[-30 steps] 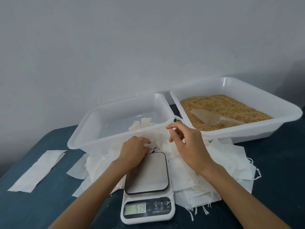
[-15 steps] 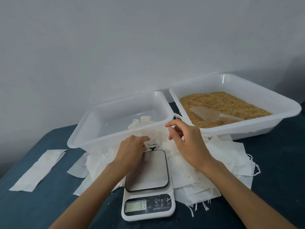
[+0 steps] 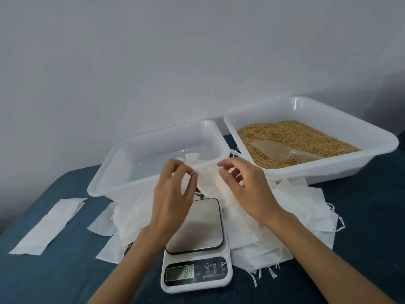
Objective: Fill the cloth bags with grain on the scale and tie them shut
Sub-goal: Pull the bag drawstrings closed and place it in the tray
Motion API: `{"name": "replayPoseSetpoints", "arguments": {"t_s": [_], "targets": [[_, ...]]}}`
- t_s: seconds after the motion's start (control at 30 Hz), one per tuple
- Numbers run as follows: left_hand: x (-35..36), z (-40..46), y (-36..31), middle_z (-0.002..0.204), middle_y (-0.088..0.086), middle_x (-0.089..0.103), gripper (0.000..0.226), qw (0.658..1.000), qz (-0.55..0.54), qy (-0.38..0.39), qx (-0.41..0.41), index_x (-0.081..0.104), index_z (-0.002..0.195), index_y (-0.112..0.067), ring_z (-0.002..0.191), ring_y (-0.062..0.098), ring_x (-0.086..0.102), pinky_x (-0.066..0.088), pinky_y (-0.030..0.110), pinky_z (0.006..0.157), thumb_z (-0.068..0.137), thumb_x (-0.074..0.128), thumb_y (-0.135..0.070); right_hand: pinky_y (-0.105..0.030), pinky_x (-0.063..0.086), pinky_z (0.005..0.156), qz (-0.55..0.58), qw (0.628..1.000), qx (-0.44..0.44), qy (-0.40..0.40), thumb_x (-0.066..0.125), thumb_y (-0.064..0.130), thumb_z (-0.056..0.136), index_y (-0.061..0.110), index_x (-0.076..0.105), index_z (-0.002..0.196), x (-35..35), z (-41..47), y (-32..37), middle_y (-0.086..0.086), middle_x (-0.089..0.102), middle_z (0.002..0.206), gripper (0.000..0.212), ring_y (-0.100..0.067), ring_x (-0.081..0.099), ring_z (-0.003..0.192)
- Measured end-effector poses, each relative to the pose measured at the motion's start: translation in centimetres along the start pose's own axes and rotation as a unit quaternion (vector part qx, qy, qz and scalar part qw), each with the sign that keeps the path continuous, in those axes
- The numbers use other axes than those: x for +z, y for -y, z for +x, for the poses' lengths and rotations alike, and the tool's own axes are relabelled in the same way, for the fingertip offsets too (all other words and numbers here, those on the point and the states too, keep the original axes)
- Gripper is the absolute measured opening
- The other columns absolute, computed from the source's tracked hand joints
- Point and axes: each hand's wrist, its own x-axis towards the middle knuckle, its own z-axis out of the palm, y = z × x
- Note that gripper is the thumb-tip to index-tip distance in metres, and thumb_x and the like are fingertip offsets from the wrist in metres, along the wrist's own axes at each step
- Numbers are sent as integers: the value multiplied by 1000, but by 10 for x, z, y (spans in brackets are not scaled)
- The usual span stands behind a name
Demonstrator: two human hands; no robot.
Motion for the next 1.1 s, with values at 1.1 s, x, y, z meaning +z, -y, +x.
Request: {"name": "replayPoseSetpoints", "arguments": {"t_s": [1.1], "targets": [[20,-16,-6,75,1,70,12,898,-387,79,-195,72,84,-11,68,13,64,55,27,66,96,74,-12,-29,57,72,257,960,84,76,70,1,91,3,60,95,2,1,2,-4,69,77,11,-21,68,74]]}}
